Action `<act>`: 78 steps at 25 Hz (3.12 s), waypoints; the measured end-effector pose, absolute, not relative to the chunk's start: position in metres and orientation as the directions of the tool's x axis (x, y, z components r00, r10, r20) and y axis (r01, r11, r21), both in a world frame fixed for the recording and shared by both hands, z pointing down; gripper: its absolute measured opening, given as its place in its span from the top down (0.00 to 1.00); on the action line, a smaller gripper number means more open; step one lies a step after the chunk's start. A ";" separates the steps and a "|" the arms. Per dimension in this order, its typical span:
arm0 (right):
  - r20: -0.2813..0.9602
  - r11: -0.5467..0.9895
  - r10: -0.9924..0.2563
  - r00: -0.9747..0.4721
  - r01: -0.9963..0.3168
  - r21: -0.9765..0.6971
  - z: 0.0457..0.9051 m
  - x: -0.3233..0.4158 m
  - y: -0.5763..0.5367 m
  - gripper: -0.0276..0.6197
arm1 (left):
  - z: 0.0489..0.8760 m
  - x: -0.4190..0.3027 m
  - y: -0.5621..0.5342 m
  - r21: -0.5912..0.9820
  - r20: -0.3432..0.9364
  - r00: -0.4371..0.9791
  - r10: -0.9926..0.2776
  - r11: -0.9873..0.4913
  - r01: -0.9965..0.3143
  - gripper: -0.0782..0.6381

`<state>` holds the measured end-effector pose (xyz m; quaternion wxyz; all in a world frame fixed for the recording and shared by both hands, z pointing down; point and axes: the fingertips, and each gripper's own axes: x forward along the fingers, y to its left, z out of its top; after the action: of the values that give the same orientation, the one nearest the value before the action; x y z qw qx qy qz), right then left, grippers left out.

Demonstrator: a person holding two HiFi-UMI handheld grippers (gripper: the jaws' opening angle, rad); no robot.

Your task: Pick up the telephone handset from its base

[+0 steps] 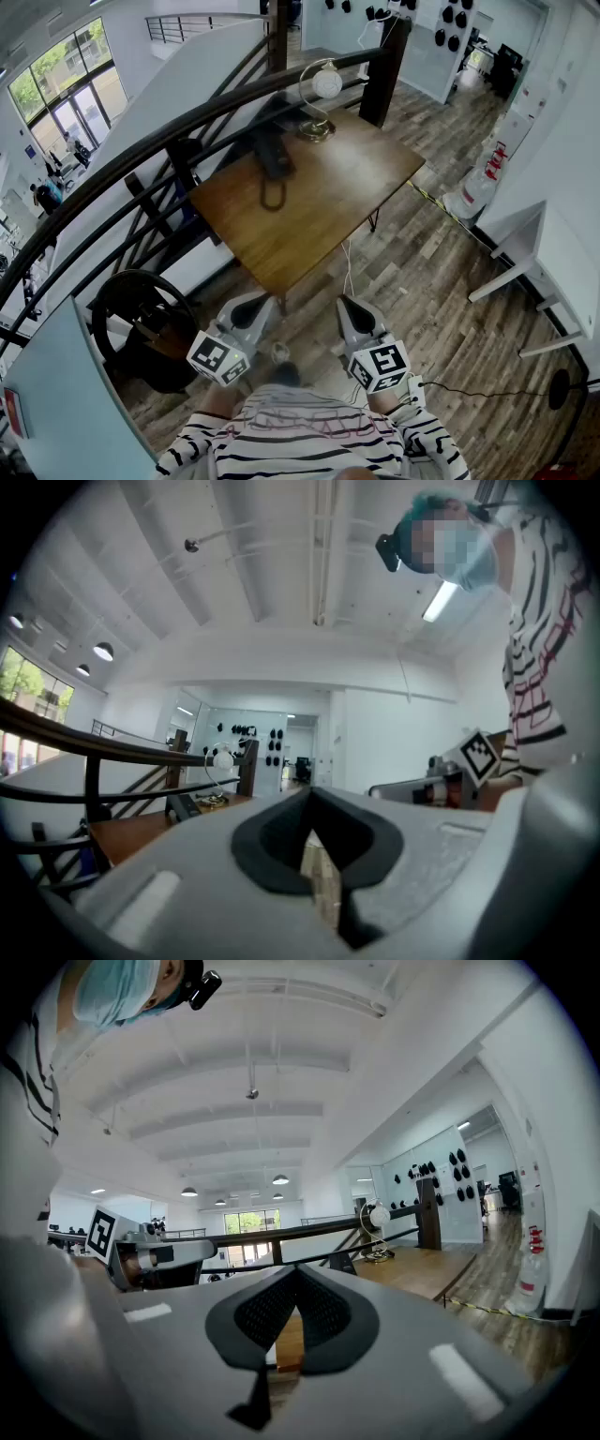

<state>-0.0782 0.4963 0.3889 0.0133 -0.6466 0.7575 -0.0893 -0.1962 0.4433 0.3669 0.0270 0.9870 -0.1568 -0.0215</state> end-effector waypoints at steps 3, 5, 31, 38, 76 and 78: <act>0.089 0.157 -0.981 -0.170 -0.977 -0.144 0.386 -0.083 0.505 0.96 | 0.365 -0.199 0.455 0.061 -0.033 0.950 -0.311 -0.949 -0.309 0.89; 0.086 0.161 -0.981 -0.174 -0.977 -0.140 0.386 -0.086 0.511 0.96 | 0.365 -0.200 0.463 0.061 -0.034 0.949 -0.312 -0.949 -0.310 0.89; 0.099 0.125 -0.985 -0.140 -0.982 -0.143 0.399 -0.058 0.316 0.77 | 0.393 -0.177 0.253 0.170 -0.003 0.945 -0.328 -0.931 -0.323 0.72; 0.090 0.093 -0.990 -0.107 -0.984 -0.150 0.396 -0.055 0.214 0.73 | 0.387 -0.176 0.146 0.164 0.013 0.953 -0.303 -0.939 -0.301 0.69; 0.156 0.457 -0.868 -0.471 -0.882 -0.115 0.447 0.084 -0.145 0.69 | 0.442 -0.051 -0.157 0.209 0.064 0.795 -0.603 -0.771 -0.601 0.66; 0.167 0.470 -0.859 -0.484 -0.875 -0.118 0.456 0.096 -0.164 0.69 | 0.449 -0.037 -0.174 0.204 0.078 0.789 -0.610 -0.765 -0.611 0.66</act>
<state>0.0959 -0.1639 0.4562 -0.0422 -0.5061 0.8563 -0.0939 -0.0369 -0.1736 0.4493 0.1099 0.9393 -0.3249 0.0034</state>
